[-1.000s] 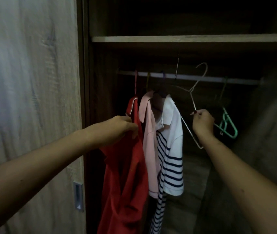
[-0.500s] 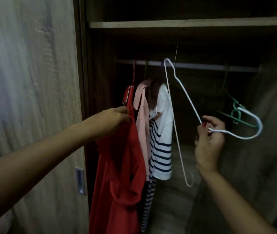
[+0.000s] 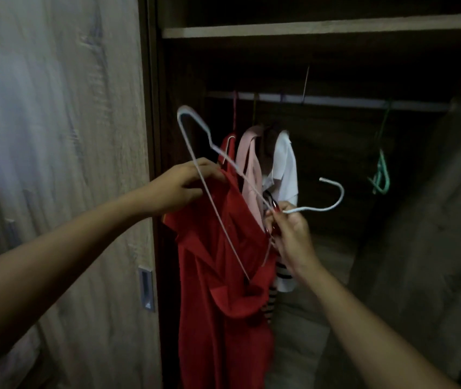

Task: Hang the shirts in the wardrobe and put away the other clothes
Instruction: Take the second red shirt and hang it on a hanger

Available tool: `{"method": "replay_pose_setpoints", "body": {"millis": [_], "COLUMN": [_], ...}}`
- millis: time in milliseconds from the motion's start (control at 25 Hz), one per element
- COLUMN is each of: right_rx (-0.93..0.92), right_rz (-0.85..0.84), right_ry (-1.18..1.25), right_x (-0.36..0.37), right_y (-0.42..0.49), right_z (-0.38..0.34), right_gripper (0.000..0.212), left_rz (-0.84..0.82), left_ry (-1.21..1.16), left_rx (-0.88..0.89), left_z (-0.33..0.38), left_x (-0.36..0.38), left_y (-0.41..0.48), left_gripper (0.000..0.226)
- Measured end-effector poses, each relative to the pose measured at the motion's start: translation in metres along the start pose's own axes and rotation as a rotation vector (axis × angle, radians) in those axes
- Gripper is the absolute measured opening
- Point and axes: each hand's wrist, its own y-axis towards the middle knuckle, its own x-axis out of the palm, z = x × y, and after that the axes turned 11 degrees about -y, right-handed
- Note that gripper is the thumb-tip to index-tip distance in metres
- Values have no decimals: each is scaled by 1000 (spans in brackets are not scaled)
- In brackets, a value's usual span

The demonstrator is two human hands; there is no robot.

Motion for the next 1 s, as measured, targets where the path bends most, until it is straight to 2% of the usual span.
{"method": "replay_pose_setpoints", "body": {"millis": [80,160,320,400,480,520,640,800,880,1001], "right_rx": [38,39,-82,-191,-275,-278,-233,-268,-283,-236], "right_rz": [-69,-162,-295,-342,-459,-464,-279,-271,-264,-314], "right_ry": [-234,-451,-723,-923,-1063,-1062,-921,-941,-926,-809], "right_x": [-22,-42,-52,-40,-22,-16,-17,-25,-26,-38], "right_y": [0,-1,6,12,12,13,27,31,29,26], "right_z": [24,31,12,-3,-13,-17,-33,-49,-49,-52], "right_gripper": [23,27,27,28,25,22,16,34,31,23], "left_rz": [39,12,-133,-102,-80,-90,-121,-26,-64,80], "left_ry": [-150,-167,245,340,354,353,327,241,115,-7], "left_rx": [-93,-159,-185,-119,-24,7,-27,-115,-81,-29], "left_z": [-9,-19,-34,-25,-11,-6,-10,-40,-48,-52], "left_x": [-14,-24,-10,2,13,16,25,28,38,54], "left_y": [-9,-18,-20,-15,-9,-7,-12,-26,-30,-31], "left_gripper": [47,48,53,50,49,47,42,60,57,46]}}
